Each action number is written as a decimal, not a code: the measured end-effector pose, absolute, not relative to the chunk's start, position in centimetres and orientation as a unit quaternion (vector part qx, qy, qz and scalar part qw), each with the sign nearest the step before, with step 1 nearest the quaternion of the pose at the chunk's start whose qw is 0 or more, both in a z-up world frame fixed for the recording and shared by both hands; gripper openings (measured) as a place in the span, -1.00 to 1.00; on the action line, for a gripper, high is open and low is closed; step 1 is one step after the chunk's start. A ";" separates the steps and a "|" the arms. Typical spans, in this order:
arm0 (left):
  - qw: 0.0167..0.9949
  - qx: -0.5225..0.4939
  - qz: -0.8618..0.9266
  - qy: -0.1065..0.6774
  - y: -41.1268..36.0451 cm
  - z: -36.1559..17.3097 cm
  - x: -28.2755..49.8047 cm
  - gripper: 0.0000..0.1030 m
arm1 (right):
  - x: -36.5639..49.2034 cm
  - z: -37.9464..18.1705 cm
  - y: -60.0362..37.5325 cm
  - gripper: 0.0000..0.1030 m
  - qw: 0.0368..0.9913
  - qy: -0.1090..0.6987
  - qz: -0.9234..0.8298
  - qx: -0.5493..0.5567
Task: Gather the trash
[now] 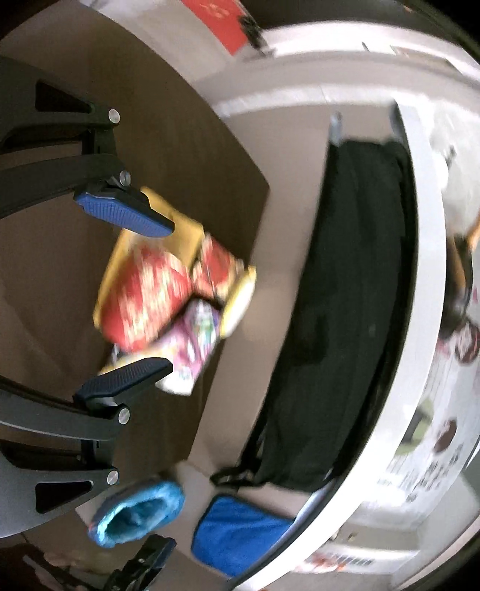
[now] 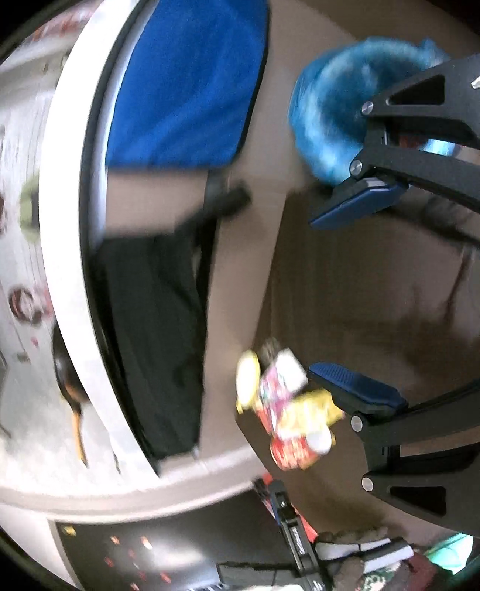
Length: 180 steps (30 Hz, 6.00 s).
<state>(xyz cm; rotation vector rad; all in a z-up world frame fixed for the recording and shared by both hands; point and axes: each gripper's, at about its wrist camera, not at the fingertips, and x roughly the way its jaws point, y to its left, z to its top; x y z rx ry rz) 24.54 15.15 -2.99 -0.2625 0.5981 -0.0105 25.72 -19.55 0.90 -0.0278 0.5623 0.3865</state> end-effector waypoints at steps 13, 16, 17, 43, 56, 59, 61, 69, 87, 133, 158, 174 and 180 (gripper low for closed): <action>0.923 -0.196 -0.011 0.331 22.2 -7.3 23.7 0.32 | 30.0 -3.8 -3.6 0.00 0.874 0.347 0.316 -0.128; 0.919 -0.204 -0.018 0.336 22.5 -7.9 23.9 0.32 | 31.5 -5.1 -1.8 0.01 0.868 0.358 0.312 -0.148; 0.919 -0.205 -0.020 0.337 22.6 -8.0 24.0 0.32 | 32.0 -5.6 -1.3 0.00 0.867 0.362 0.306 -0.155; 0.914 -0.195 -0.081 0.347 17.3 -6.8 29.9 0.32 | 33.4 -7.1 -15.3 -0.54 0.880 0.424 0.215 -0.023; 0.890 -0.177 -0.167 0.385 11.7 -7.4 30.6 0.32 | 32.2 -8.7 -16.6 -0.46 0.880 0.423 0.217 0.005; 0.879 -0.172 -0.204 0.396 11.0 -7.5 30.3 0.32 | 31.9 -8.7 -16.8 -0.43 0.879 0.424 0.218 0.010; 0.875 -0.168 -0.218 0.398 11.0 -7.4 29.9 0.32 | 31.8 -8.7 -16.8 -0.42 0.880 0.422 0.218 0.014; 0.908 -0.177 -0.044 0.378 17.9 -7.5 31.6 0.32 | 31.2 -8.0 -16.6 -0.19 0.881 0.414 0.226 0.014; 0.880 -0.129 -0.106 0.445 18.1 -10.2 37.9 0.32 | 29.4 -7.1 -15.9 -0.05 0.887 0.404 0.223 -0.005; 0.915 -0.106 -0.108 0.375 10.4 -5.4 24.9 -0.95 | 20.2 -5.3 -17.5 0.05 0.894 0.386 0.222 0.041; 0.888 -0.132 -0.118 0.424 9.4 -10.5 24.5 0.29 | 19.0 -5.7 -16.7 0.08 0.888 0.395 0.234 0.032; 0.874 0.051 -0.120 0.468 0.0 -11.6 26.8 0.91 | 20.1 -8.0 -19.2 0.08 0.885 0.404 0.223 0.067; 0.887 0.041 -0.111 0.447 0.2 -11.2 27.1 0.35 | 20.1 -7.8 -20.8 0.08 0.890 0.396 0.208 0.084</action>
